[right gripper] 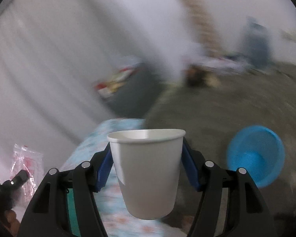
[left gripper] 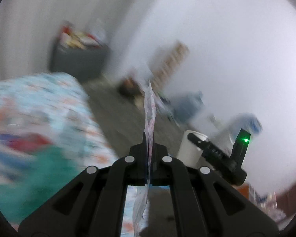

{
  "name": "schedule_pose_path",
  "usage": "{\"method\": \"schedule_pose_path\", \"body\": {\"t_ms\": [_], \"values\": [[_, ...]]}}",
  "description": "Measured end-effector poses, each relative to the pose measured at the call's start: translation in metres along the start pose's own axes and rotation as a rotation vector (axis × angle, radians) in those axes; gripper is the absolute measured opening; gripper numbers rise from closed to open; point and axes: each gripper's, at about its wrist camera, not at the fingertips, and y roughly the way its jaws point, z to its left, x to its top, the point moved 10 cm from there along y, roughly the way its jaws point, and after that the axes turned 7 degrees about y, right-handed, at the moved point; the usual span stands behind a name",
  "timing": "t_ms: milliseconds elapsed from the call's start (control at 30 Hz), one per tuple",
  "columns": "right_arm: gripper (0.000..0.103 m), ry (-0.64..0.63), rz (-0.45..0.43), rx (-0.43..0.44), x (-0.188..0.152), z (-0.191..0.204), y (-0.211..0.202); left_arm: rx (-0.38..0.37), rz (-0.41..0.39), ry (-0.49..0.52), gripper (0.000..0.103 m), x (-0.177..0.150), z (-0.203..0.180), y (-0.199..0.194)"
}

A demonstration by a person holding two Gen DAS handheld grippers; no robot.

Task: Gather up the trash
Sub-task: 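Carry the cup and wrapper to the blue wastebasket and release both, then move both tools back toward the trash on the bed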

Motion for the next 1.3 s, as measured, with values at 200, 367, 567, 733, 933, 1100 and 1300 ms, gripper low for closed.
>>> {"method": "schedule_pose_path", "body": {"t_ms": [200, 367, 567, 733, 933, 1100, 1300], "values": [[0.062, 0.269, -0.051, -0.211, 0.011, -0.165, 0.001, -0.072, 0.300, 0.156, 0.000, -0.046, -0.095, 0.188], [0.063, 0.437, -0.024, -0.241, 0.011, -0.251, 0.041, -0.074, 0.455, 0.246, 0.000, -0.093, -0.123, 0.301], [0.085, 0.525, 0.059, -0.278, 0.006, -0.327, 0.109, -0.019, 0.592, 0.305, 0.045, -0.153, -0.125, 0.391], [0.089, 0.505, 0.126, -0.428, -0.013, -0.380, 0.127, 0.019, 0.567, 0.320, 0.059, -0.154, -0.118, 0.402], [0.089, 0.396, -0.026, -0.431, 0.005, -0.325, 0.086, -0.039, 0.380, 0.292, 0.061, -0.102, -0.127, 0.341], [0.097, 0.173, -0.212, -0.421, 0.042, -0.220, 0.029, -0.145, 0.183, 0.315, 0.070, -0.054, -0.143, 0.229], [0.097, -0.076, -0.383, -0.381, 0.058, -0.091, -0.032, -0.095, -0.008, 0.315, 0.083, -0.022, -0.120, 0.092]]}}
